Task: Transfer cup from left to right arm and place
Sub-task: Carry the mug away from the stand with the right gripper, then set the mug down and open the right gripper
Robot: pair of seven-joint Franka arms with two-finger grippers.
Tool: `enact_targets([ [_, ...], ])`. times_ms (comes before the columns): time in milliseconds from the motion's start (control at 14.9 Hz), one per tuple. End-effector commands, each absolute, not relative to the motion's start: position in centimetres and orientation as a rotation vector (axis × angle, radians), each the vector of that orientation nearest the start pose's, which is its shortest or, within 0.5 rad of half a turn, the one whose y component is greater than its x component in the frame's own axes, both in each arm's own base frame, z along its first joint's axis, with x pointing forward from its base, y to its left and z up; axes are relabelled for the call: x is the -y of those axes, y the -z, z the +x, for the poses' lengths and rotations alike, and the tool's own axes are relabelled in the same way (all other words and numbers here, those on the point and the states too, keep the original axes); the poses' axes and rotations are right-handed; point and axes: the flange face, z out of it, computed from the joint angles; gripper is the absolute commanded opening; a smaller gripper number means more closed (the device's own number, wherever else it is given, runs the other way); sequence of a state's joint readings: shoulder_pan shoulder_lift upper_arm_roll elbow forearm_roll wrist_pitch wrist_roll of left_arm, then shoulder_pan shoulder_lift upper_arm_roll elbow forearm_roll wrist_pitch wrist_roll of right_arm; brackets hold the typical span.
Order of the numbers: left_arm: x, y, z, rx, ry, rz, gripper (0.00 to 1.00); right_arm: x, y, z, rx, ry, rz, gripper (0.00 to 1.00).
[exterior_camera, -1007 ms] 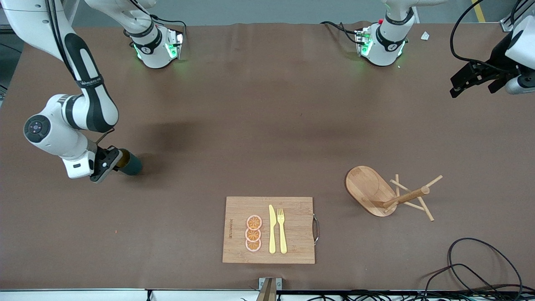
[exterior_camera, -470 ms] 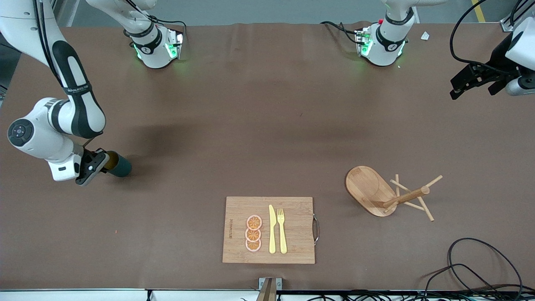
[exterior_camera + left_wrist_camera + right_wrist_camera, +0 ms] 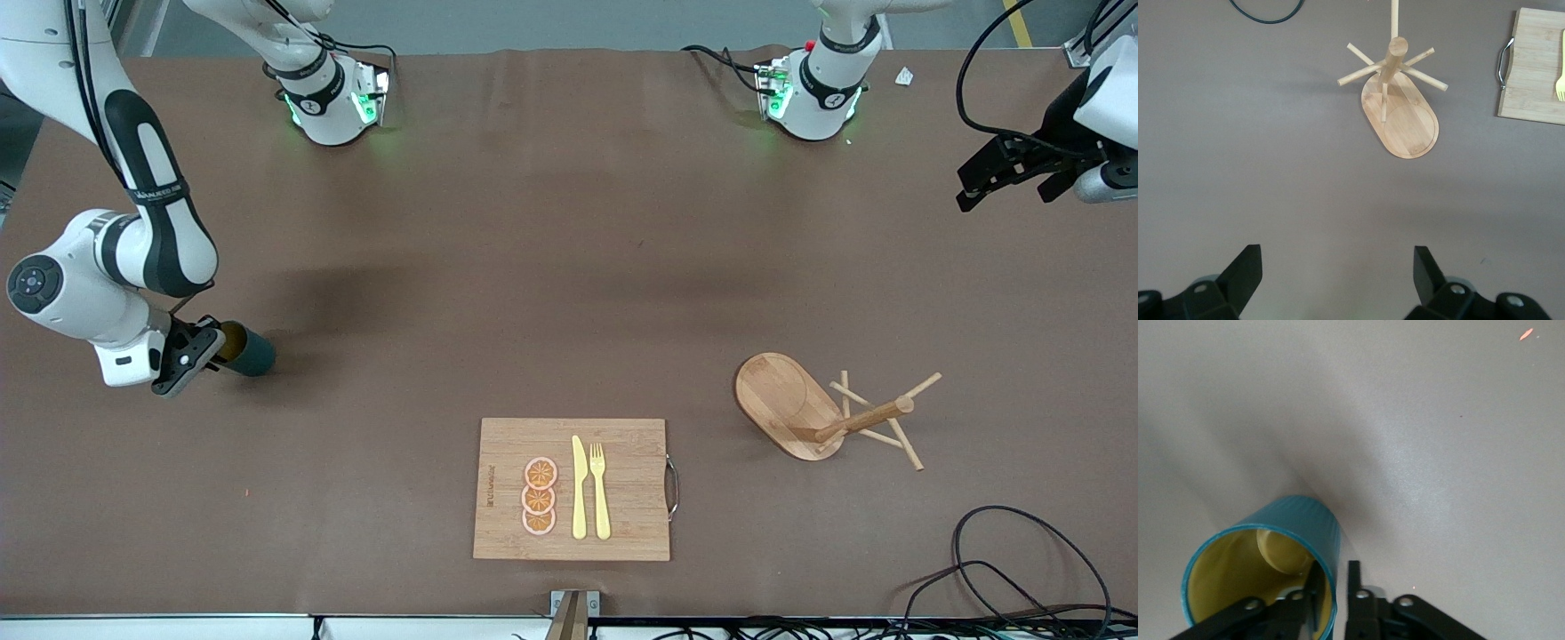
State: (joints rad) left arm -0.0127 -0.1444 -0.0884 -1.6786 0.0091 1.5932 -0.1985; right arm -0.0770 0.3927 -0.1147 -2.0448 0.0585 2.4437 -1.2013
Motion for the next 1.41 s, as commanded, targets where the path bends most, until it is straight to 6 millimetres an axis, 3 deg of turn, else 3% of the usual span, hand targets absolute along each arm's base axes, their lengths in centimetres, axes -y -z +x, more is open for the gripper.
enact_targets([
  [0, 5.7, -65.5, 50.9, 0.164, 0.108, -3.128, 1.0, 11.7, -25.7, 59.0, 1.435, -0.022, -2.778, 1.0],
  [201, 6.3, -65.5, 50.8, 0.207, 0.106, -3.126, 1.0, 12.1, -28.5, 59.9, 1.348, -0.045, -2.798, 1.0],
  [470, 6.3, -65.5, 50.8, 0.227, 0.101, -3.125, 1.0, 11.5, -34.4, 61.5, 0.977, -0.154, -2.895, 1.0],
  [671, 6.2, -65.6, 50.7, 0.229, 0.104, -3.125, 1.0, 11.4, -38.6, 62.5, 0.873, -0.182, -2.92, 1.0],
  [873, 6.0, -65.8, 50.7, 0.21, 0.111, -3.126, 1.0, 11.3, -43.4, 61.6, 0.667, -0.155, -3.0, 1.0],
  [1074, 5.6, -65.8, 50.7, 0.203, 0.109, -3.123, 1.0, 9.8, -47.6, 59.8, 0.42, -0.178, -3.058, 1.0],
  [1343, 5.1, -65.9, 50.6, 0.174, 0.114, -3.118, 1.0, 6.0, -52.5, 57.5, 0.225, -0.22, -3.135, 1.0],
])
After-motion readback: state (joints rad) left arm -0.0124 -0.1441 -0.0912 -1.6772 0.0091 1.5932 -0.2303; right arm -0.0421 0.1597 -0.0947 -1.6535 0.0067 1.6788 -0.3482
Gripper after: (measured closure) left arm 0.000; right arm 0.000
